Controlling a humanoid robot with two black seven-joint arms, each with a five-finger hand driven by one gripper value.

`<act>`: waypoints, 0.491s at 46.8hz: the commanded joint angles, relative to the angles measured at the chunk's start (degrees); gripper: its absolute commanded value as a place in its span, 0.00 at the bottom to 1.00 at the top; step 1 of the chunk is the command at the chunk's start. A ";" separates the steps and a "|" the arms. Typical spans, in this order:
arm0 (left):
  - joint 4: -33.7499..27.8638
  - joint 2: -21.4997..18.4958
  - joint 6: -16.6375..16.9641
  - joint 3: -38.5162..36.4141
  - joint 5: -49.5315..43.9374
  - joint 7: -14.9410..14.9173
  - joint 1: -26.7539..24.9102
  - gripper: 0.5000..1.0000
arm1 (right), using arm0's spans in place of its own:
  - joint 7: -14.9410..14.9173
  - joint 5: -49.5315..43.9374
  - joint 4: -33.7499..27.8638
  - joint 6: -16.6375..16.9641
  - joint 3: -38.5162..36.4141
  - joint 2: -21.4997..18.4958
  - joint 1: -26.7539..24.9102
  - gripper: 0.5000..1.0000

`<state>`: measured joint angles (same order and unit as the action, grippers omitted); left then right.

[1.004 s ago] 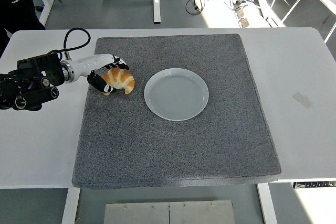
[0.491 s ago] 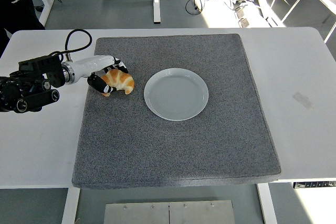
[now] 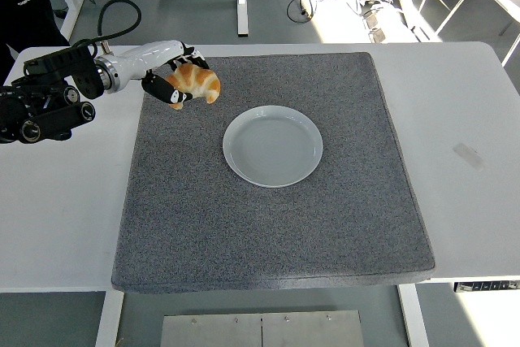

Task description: Place the bread on the plate

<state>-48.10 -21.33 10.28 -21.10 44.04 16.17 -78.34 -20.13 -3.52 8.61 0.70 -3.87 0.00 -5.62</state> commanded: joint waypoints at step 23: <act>-4.55 3.66 -0.08 1.94 -0.01 -0.08 -2.61 0.36 | 0.00 0.00 0.00 0.00 0.00 0.00 0.00 1.00</act>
<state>-52.72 -18.38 10.10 -19.25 44.01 16.10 -81.01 -20.13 -3.52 8.61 0.70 -3.86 0.00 -5.62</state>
